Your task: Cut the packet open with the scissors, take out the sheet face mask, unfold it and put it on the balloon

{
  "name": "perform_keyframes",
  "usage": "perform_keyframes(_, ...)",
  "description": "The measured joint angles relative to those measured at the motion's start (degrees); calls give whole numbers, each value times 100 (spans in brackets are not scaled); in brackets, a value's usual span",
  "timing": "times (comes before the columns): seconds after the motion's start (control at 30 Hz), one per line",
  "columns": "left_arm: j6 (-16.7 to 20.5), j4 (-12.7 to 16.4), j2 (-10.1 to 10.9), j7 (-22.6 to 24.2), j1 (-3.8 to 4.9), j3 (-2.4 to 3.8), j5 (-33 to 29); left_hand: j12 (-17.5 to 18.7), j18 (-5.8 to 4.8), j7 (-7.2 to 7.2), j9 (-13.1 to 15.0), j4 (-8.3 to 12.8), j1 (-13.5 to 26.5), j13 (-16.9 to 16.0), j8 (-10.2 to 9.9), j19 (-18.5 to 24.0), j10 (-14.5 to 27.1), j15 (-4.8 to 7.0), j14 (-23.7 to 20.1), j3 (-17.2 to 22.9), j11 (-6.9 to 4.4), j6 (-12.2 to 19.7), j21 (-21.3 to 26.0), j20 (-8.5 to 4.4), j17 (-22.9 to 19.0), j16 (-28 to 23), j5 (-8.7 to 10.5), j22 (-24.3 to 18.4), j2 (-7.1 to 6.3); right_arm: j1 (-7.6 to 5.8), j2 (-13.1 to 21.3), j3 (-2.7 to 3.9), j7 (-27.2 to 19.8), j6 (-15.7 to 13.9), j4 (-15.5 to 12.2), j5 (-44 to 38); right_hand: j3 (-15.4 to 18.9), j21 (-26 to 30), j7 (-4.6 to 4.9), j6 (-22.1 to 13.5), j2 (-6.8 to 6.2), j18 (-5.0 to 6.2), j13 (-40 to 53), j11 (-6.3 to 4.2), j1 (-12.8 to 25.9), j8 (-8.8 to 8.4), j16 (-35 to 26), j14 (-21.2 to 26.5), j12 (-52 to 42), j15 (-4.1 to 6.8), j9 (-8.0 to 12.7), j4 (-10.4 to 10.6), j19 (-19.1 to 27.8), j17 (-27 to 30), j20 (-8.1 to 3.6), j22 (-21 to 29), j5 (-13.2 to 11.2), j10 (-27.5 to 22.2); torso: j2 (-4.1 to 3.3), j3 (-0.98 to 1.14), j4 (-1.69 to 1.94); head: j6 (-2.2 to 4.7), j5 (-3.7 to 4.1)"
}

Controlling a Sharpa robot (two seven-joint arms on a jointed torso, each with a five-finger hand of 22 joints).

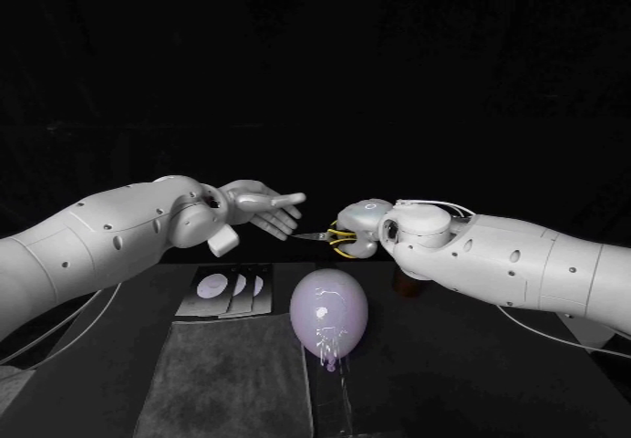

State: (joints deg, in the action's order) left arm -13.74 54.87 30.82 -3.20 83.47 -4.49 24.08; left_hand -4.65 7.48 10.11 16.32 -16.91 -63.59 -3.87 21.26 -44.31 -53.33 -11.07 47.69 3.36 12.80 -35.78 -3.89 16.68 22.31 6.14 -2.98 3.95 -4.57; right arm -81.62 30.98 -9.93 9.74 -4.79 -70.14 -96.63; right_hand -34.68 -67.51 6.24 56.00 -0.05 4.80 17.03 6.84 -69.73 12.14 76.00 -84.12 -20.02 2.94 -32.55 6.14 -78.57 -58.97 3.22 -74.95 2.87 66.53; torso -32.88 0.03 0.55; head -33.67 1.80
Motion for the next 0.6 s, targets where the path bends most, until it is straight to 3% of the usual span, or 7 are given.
perform_keyframes(0.13,320,-239,212,88,-38,0,-309,-82,-1,21,37,-9,-79,-6,48,-154,-108,84,84,-183,-63,-153,-100,-17,-27,90,0,27,157,-19,215,0,-26,-7,-6,138,-84,85,21,19,6,0,-31,0,-118,-11,-56,0,91,0,0,-95,20,50,20,0,0,0,0,0,-1,-1,1)
perform_keyframes(0.3,625,-338,492,249,-105,1,-587,-153,12,39,67,0,-180,-6,100,-275,-212,132,207,-284,-126,-328,-150,-18,-36,190,0,31,242,-31,467,0,-114,-122,-59,531,-109,186,22,19,6,-1,-69,0,-119,-50,-103,20,197,-20,1,-116,53,136,53,12,0,0,0,-1,7,-21,24)
perform_keyframes(0.43,811,-300,699,470,-242,3,-678,-201,185,75,99,7,-790,-6,158,-459,-357,218,410,-290,-209,-554,-241,-17,-34,333,0,56,213,-33,697,-4,-282,-373,-141,1081,-170,383,23,17,4,-2,-111,0,-178,-86,-228,61,312,-62,1,-117,147,314,62,127,0,1,0,-4,10,-24,34)
perform_keyframes(0.53,946,-186,855,693,-385,3,-682,-302,240,106,111,302,-1704,-37,196,-710,-616,333,729,-159,-338,-795,-384,-46,32,522,0,97,189,-36,906,-4,-487,-608,-277,1663,-256,711,30,10,-17,91,-162,1,-231,-87,-474,175,443,-89,-14,-172,329,687,80,322,0,1,-2,-8,10,-19,48)
perform_keyframes(0.6,1050,-79,963,879,-486,-3,-667,-312,271,119,111,373,-1915,-44,196,-748,-688,371,792,-97,-371,-842,-406,-66,55,564,0,105,206,-38,1064,-5,-658,-769,-405,2162,-257,711,30,10,-20,91,-164,1,-235,-87,-477,175,466,-89,-16,-172,329,688,80,325,0,1,-5,-10,8,-13,47)
